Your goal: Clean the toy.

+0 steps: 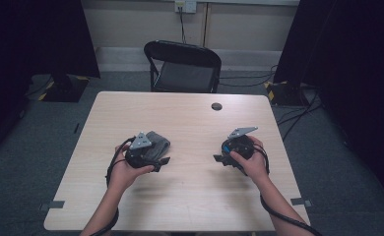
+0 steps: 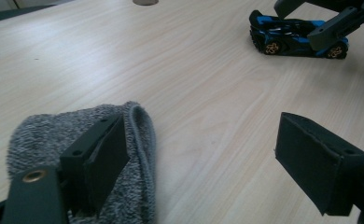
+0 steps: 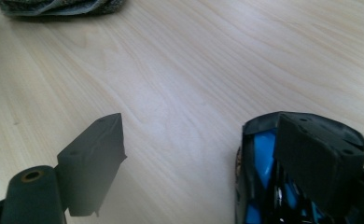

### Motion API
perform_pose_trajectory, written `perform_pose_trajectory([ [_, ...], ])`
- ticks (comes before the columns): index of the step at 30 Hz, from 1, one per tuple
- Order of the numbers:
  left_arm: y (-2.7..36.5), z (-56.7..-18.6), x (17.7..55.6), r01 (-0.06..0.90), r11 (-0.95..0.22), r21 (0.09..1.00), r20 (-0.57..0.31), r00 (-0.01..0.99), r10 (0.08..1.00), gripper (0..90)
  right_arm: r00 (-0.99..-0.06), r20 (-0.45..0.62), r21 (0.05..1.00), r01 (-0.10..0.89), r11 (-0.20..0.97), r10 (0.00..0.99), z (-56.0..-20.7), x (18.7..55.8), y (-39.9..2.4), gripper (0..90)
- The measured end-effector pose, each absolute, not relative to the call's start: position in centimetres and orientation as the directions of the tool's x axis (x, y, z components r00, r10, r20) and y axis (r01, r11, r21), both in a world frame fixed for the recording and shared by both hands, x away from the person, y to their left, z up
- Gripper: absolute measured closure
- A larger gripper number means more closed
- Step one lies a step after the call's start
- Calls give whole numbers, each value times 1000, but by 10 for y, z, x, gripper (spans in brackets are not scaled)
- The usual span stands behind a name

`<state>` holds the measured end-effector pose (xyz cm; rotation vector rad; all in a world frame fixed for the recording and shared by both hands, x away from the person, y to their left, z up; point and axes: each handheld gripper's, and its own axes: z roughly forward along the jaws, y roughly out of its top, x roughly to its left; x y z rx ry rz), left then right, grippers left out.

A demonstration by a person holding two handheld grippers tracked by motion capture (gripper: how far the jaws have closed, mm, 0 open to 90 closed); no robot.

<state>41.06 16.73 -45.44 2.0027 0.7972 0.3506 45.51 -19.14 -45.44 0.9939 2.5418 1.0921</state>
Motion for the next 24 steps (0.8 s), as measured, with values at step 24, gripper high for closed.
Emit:
perform_pose_trajectory([
  [24,139,-466,400,394,-430,812,-107,825,555,157,-812,111,716,466,520,574,-457,440,-174,167],
])
